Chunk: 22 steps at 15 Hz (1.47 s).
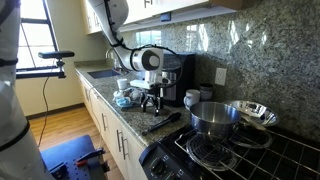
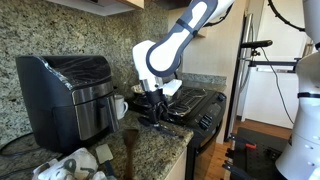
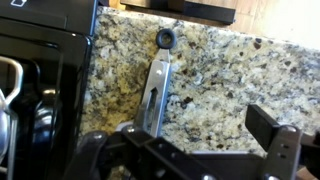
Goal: Move the tongs to the right
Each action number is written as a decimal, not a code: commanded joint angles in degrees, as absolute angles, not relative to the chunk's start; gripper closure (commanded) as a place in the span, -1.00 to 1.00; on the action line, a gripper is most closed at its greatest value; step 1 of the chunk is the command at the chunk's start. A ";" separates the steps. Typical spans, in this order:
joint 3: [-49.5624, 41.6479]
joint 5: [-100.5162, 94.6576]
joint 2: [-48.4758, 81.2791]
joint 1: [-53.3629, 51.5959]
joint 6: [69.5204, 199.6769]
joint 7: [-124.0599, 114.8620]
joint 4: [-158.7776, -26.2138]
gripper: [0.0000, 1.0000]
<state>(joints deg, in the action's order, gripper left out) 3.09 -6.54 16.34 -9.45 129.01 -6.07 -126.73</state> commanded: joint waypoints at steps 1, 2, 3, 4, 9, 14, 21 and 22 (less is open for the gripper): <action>4.47 -7.73 11.97 -10.02 122.95 -6.63 -126.40 -1.00; 4.91 -7.70 11.05 -10.03 121.31 -6.37 -126.09 -1.00; 5.25 -7.71 10.21 -10.07 119.70 -6.24 -125.76 -1.00; 5.58 -7.71 9.38 -10.08 117.99 -6.07 -125.28 -1.00; 6.71 -7.70 6.26 -10.13 111.42 -5.53 -122.81 -1.00; 7.39 -7.70 3.96 -10.12 110.15 -6.58 -122.32 -1.00; 7.74 -7.72 1.12 -10.07 112.08 -7.26 -123.45 -1.00; 7.78 -7.69 1.03 -10.06 112.16 -7.18 -123.44 -1.00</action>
<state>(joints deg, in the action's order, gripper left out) 7.08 -6.72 3.12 -10.26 111.74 -5.98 -122.25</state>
